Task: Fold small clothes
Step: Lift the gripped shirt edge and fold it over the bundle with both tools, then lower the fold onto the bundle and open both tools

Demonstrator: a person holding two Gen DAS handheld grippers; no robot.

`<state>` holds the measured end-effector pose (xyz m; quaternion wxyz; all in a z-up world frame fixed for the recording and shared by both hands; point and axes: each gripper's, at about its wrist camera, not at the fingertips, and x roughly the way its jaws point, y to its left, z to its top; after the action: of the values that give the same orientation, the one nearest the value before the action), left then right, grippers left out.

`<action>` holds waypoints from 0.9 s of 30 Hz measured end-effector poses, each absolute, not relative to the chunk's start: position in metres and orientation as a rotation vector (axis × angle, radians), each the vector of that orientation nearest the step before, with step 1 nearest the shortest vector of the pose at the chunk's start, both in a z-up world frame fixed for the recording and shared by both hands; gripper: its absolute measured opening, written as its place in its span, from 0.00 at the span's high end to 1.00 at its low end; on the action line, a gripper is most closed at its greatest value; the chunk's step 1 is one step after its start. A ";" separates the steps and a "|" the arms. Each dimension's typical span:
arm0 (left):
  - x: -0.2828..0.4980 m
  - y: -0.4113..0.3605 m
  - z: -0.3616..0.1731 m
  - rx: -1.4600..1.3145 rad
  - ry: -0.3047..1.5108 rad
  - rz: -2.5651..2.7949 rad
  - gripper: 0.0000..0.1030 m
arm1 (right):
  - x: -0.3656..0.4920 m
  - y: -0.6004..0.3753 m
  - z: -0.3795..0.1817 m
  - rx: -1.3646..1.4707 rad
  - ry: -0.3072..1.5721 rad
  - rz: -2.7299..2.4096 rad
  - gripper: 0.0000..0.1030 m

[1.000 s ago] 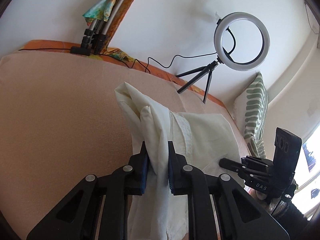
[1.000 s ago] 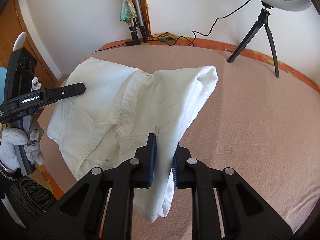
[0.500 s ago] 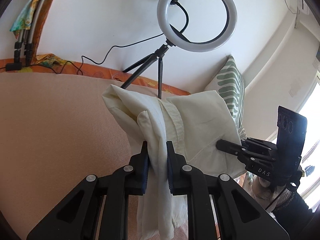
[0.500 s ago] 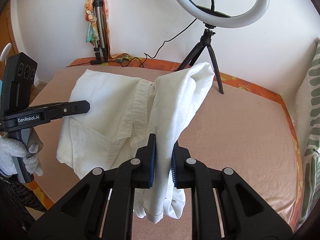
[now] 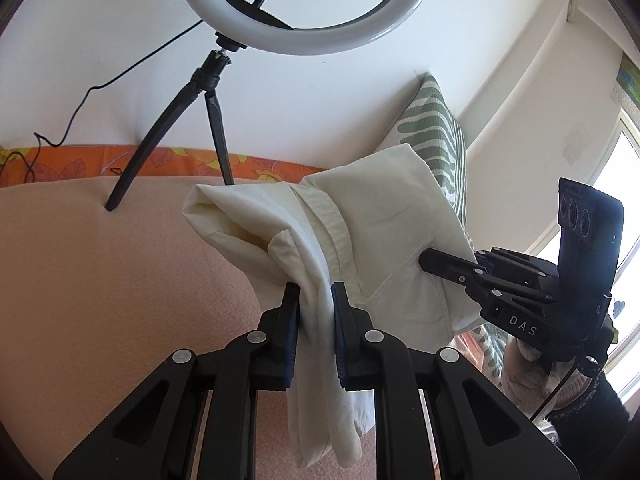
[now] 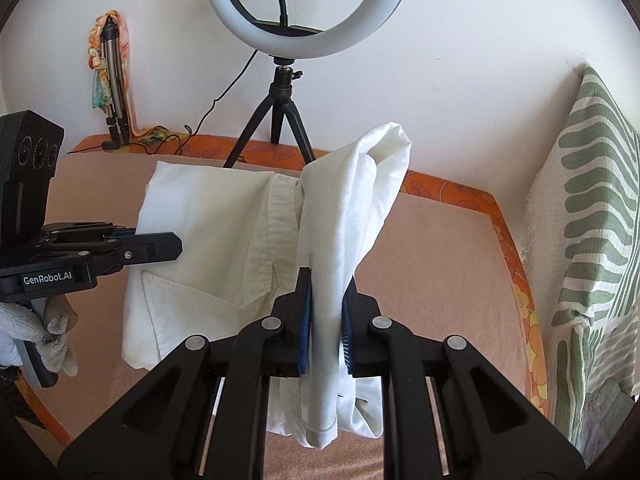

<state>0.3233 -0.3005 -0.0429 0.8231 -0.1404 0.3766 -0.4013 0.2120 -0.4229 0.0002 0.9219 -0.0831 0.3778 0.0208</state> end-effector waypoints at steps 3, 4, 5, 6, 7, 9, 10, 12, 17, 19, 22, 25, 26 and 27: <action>0.335 -0.325 -0.047 -0.279 0.807 -0.860 0.87 | 0.223 -0.447 -0.004 -0.165 0.774 0.012 0.87; 0.339 -0.332 -0.049 -0.271 0.810 -0.860 0.87 | 0.226 -0.454 -0.006 -0.164 0.775 0.001 0.87; 0.341 -0.338 -0.051 -0.266 0.812 -0.863 0.87 | 0.230 -0.461 -0.009 -0.162 0.776 -0.006 0.87; 0.344 -0.345 -0.053 -0.259 0.814 -0.863 0.87 | 0.233 -0.468 -0.011 -0.162 0.778 -0.014 0.87; 0.347 -0.351 -0.055 -0.251 0.819 -0.865 0.87 | 0.236 -0.474 -0.014 -0.163 0.780 -0.021 0.87; 0.353 -0.362 -0.058 -0.228 0.826 -0.863 0.87 | 0.244 -0.485 -0.020 -0.164 0.782 -0.038 0.87; 0.356 -0.367 -0.061 -0.218 0.829 -0.861 0.87 | 0.248 -0.490 -0.023 -0.160 0.783 -0.045 0.87; 0.360 -0.374 -0.064 -0.202 0.835 -0.854 0.87 | 0.254 -0.499 -0.029 -0.148 0.785 -0.054 0.87; 0.373 -0.389 -0.070 -0.167 0.843 -0.836 0.87 | 0.268 -0.514 -0.043 -0.140 0.803 -0.079 0.87; 0.377 -0.389 -0.073 -0.163 0.857 -0.828 0.87 | 0.272 -0.521 -0.048 -0.144 0.808 -0.096 0.87; 0.381 -0.388 -0.077 -0.138 0.878 -0.796 0.84 | 0.278 -0.529 -0.054 -0.151 0.820 -0.145 0.86; 0.384 -0.386 -0.078 -0.111 0.896 -0.751 0.72 | 0.281 -0.536 -0.057 -0.168 0.815 -0.193 0.61; 0.383 -0.384 -0.077 -0.108 0.895 -0.743 0.58 | 0.279 -0.536 -0.055 -0.173 0.803 -0.208 0.39; 0.381 -0.381 -0.077 -0.106 0.891 -0.735 0.46 | 0.277 -0.537 -0.053 -0.170 0.785 -0.214 0.26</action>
<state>0.3812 -0.3812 -0.0766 0.8364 -0.0503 0.4210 -0.3474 0.2771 -0.5369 -0.0534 0.9150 -0.0824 0.3811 -0.1037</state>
